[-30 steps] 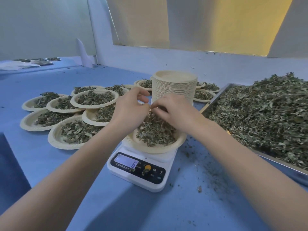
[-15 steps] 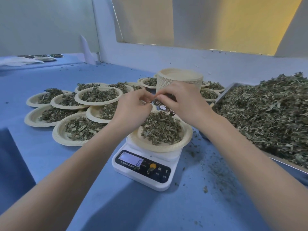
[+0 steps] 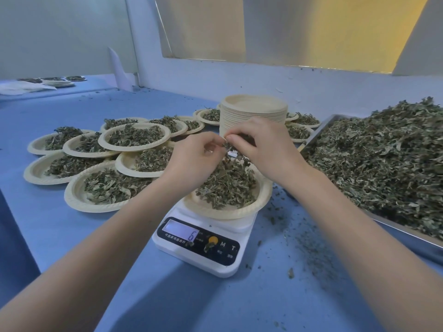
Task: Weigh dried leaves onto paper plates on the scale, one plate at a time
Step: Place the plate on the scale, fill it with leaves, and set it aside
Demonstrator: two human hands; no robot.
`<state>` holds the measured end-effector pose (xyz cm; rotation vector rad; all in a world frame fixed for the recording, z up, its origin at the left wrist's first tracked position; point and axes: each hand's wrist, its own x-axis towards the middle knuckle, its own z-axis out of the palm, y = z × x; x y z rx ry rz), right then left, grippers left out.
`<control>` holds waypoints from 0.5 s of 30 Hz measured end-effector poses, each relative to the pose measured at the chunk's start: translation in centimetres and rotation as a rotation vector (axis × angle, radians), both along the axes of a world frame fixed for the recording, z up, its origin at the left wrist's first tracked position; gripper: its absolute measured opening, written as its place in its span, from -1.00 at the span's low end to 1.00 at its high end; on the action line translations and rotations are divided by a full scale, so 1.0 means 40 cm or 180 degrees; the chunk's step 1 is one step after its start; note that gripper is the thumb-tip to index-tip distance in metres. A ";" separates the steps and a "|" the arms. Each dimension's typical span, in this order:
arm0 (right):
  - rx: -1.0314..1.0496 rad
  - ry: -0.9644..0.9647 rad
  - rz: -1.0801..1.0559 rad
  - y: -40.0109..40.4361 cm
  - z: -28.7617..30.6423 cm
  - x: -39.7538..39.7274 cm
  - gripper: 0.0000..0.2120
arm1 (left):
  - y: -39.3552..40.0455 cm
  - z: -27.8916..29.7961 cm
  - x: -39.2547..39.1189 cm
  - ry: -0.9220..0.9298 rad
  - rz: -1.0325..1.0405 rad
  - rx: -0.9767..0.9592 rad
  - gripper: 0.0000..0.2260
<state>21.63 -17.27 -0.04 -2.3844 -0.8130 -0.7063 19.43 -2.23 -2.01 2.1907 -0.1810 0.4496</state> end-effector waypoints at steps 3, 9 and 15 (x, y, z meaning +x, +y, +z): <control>0.0073 -0.0039 -0.0033 -0.010 -0.008 0.001 -0.83 | -0.010 0.003 0.000 -0.0016 -0.0036 0.0036 -0.85; 0.0140 0.0004 -0.0019 -0.014 -0.018 -0.004 -0.83 | -0.011 -0.002 -0.002 -0.0097 0.0103 0.0220 -0.92; 0.0111 0.0094 0.0066 -0.012 -0.017 -0.006 -0.82 | 0.002 -0.011 -0.006 -0.0377 0.0323 0.0333 -0.91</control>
